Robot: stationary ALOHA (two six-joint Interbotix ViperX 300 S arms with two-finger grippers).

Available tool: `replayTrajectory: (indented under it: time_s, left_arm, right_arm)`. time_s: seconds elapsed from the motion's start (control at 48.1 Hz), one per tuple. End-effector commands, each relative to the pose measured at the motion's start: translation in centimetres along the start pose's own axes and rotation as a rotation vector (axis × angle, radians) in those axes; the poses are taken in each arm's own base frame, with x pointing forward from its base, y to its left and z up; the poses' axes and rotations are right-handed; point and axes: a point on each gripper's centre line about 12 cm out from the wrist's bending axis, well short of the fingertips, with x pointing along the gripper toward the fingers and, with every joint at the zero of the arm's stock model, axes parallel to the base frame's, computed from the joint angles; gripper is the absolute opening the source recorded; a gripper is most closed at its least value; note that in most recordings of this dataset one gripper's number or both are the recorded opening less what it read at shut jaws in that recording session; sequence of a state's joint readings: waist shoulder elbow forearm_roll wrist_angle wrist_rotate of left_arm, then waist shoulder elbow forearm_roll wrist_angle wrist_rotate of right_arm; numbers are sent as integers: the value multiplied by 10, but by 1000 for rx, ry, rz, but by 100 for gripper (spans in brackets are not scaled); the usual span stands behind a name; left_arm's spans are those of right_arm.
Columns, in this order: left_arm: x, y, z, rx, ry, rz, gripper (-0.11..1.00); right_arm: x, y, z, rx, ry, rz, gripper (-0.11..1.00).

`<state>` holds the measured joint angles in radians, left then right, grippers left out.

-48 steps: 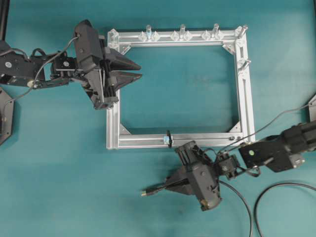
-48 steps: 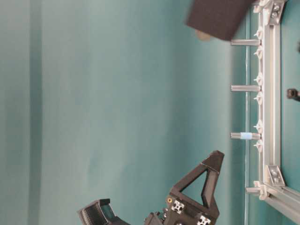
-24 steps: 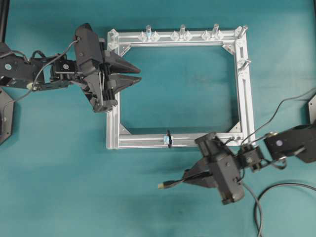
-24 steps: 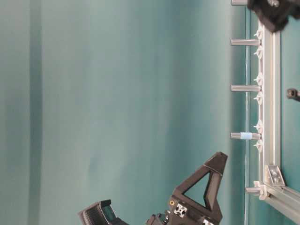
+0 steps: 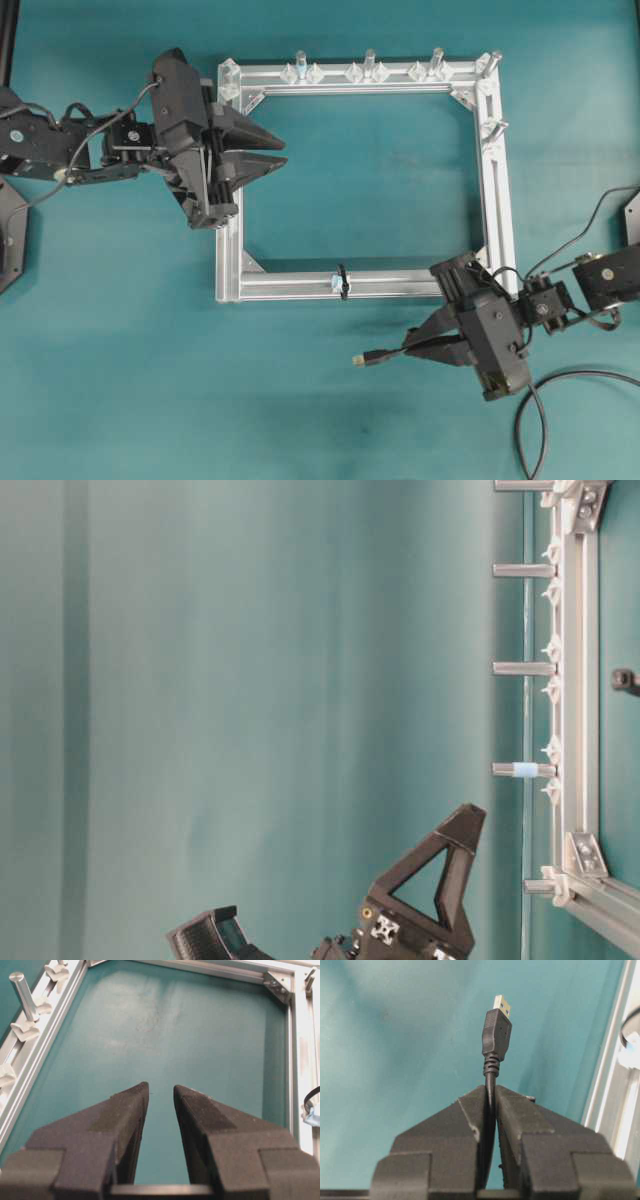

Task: Insert the wire through the string loop located in the center.
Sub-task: 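Carry the cable right and toward the frame's bottom rail, then push the USB plug leftward through the zip-tie loop with the right gripper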

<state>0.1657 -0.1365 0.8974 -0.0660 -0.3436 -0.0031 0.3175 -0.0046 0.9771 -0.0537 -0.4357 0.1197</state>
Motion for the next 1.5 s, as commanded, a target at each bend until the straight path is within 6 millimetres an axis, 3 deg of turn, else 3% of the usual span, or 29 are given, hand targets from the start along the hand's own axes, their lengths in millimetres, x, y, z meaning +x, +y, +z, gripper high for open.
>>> replayTrajectory:
  time_s: [0.0, 0.187, 0.519, 0.914, 1.143, 1.475]
  left_arm:
    - [-3, -2, 10, 1, -33, -7, 31]
    - [-3, -6, 10, 5, -33, -17, 31]
    - [-3, -12, 9, 10, -29, -32, 31]
    - [-3, -14, 7, 13, -21, -37, 31]
    - [-4, -14, 6, 13, -18, -37, 30]
    - [-4, -14, 6, 14, -19, -39, 31]
  right_arm:
    - [-4, 2, 9, 1, -34, 5, 8]
    - [-5, -3, 6, 8, -27, -9, 8]
    - [-15, -30, -8, 50, -1, -82, 8]
    - [-48, -55, -8, 92, -49, -166, 8]
    - [-61, -61, -10, 104, -68, -191, 8]
    - [-62, -62, -7, 105, -74, -194, 8]
